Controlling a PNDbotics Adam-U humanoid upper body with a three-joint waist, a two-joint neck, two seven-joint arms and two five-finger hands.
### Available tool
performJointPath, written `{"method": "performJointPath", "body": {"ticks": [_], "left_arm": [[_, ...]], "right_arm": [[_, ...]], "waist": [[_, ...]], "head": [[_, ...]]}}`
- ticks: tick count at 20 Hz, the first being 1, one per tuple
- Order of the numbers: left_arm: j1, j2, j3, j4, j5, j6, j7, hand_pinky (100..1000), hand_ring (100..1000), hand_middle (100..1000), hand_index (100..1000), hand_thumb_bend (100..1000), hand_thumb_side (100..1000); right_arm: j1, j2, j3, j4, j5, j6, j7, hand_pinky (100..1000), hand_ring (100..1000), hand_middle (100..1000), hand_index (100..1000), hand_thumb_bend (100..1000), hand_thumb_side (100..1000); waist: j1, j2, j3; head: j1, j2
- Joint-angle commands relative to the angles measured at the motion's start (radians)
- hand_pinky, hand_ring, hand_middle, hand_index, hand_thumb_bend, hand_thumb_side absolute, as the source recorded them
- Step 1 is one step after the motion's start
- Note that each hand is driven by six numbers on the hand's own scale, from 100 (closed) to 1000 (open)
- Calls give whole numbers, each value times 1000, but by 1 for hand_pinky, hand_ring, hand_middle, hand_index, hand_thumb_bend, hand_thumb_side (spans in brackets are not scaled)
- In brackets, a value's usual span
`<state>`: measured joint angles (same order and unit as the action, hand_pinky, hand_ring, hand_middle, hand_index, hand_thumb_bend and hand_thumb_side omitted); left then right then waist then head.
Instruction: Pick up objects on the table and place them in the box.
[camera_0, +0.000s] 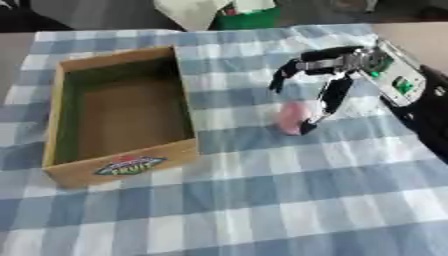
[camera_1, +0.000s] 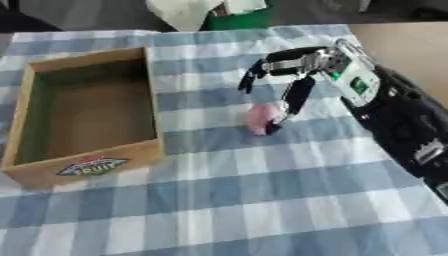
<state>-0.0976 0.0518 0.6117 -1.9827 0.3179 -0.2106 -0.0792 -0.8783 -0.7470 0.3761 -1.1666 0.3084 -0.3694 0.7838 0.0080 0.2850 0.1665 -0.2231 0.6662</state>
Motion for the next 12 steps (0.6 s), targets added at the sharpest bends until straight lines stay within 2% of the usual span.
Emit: {"method": "performJointPath", "body": {"ticks": [1,4,6,12], "left_arm": [[-6,9,2,-17,1,-1,-5,529,380,578,828,192,555],[-8,8,2,-17,2,-1,-6,529,380,578,827,192,555],[-8,7,2,-17,2,-1,-6,530,380,578,826,192,554],[-8,5,2,-17,2,0,-8,531,379,578,825,191,553]], "right_arm": [[-8,-29,-3,-27,14,-120,123,946,1000,728,863,714,299],[-1,-26,7,-24,36,-122,123,944,1000,731,865,698,265],[3,-21,12,-17,50,-124,123,944,1000,731,869,656,270],[4,-8,11,-10,57,-118,123,944,1000,716,847,638,296]], "waist": [[0,-12,1],[0,-10,1],[1,-8,1],[2,-5,1]], "head": [[-2,-9],[-3,-11],[-3,-12],[-4,-12]]}}
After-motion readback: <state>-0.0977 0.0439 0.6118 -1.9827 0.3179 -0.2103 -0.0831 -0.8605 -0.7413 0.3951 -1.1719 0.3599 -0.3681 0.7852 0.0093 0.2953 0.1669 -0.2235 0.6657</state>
